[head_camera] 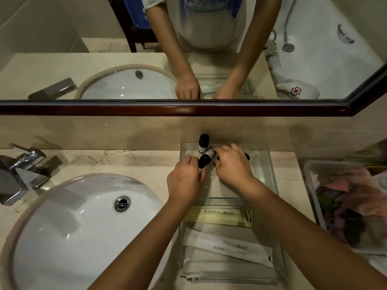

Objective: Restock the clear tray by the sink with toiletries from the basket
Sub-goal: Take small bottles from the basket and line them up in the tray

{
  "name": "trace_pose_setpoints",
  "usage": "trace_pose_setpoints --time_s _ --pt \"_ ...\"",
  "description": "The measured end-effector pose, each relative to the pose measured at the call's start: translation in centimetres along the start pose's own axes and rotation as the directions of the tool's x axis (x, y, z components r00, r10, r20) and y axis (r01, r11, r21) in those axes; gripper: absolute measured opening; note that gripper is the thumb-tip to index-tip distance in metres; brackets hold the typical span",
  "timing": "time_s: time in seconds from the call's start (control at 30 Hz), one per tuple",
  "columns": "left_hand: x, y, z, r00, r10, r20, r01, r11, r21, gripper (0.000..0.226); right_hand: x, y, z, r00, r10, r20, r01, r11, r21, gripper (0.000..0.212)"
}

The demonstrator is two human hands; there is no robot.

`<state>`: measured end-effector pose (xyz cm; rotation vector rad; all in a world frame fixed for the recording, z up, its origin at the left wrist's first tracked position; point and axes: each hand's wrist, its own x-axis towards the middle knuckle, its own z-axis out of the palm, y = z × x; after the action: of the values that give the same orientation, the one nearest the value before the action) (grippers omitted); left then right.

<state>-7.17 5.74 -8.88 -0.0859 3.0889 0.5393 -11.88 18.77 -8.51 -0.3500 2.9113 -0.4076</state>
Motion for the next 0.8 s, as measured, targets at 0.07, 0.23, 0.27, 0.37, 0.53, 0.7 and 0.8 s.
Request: trace_pose_setpoints --time_s 0.07,0.23,0.27,0.37,0.53,0.7,0.8 --pt "0.5 0.6 -0.5 0.993 0.068 -0.092 -0.067 0.998 0.018 0.027 0.0 0.2 -0.1 1.000 -0.002 0.000 0.002 1.000 0.024 0.039" --pt "2.6 2.3 -1.1 0.998 0.061 -0.027 -0.060 0.997 0.044 0.038 0.0 0.4 0.0 0.997 0.035 -0.069 -0.026 0.992 0.126 0.036" --pt "2.9 2.4 -1.2 0.998 0.057 -0.029 -0.056 0.998 0.036 0.039 0.1 0.5 0.0 0.996 0.056 -0.076 -0.043 0.986 0.159 0.033" --pt "3.3 2.5 -1.2 0.998 0.035 -0.050 -0.037 0.998 -0.058 0.039 0.4 0.9 0.0 0.993 0.089 -0.082 -0.072 0.979 0.189 0.029" --pt "4.4 1.7 -2.6 0.985 -0.154 -0.080 0.120 0.938 -0.326 0.040 1.3 1.5 -0.3 0.989 0.134 -0.068 -0.119 0.975 0.185 0.032" --pt "5.9 -0.1 -2.3 0.986 -0.110 0.122 0.141 0.948 -0.286 0.053 1.9 1.9 -0.2 0.987 0.143 -0.076 -0.125 0.972 0.199 0.038" --pt "6.4 -0.5 -1.3 0.967 -0.100 0.233 0.170 0.937 -0.304 0.056 1.9 2.0 0.0 0.984 0.152 -0.096 -0.129 0.968 0.215 0.039"
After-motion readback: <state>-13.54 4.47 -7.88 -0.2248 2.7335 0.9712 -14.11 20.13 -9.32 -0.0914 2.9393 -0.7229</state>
